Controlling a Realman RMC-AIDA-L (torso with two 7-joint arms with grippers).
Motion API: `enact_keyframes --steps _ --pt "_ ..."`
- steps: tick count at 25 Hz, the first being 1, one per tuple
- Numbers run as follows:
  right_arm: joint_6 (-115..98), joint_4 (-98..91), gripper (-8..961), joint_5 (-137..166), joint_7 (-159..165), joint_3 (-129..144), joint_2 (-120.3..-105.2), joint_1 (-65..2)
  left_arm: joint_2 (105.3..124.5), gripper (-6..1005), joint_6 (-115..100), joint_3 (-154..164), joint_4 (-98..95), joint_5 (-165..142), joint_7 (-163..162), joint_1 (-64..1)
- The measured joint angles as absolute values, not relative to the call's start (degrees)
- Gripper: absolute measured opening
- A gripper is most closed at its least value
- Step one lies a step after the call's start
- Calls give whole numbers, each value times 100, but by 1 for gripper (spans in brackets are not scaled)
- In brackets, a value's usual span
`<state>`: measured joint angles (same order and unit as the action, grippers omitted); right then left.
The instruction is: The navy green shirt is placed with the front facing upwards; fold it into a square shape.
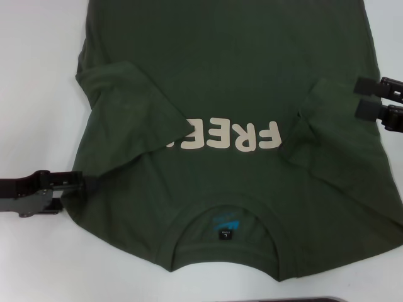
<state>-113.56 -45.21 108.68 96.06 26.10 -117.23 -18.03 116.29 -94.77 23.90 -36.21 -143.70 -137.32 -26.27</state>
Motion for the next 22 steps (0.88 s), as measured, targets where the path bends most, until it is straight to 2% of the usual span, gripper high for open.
enact_keyframes --steps 7,12,22 --pt "-11355 -4505 946 10863 9606 2610 -11724 -1781 11637 824 -9393 2516 -3693 -14385 -13676 -2651" --pt "-11353 -4487 947 10846 9606 2611 -11724 -1771 11630 655 -9414 2594 -3724 -14395 -13649 -2656" --pt "-11340 -4493 946 10986 9924 2629 -11672 -1761 11600 221 -9511 2633 -3752 -14394 -13558 -2649"
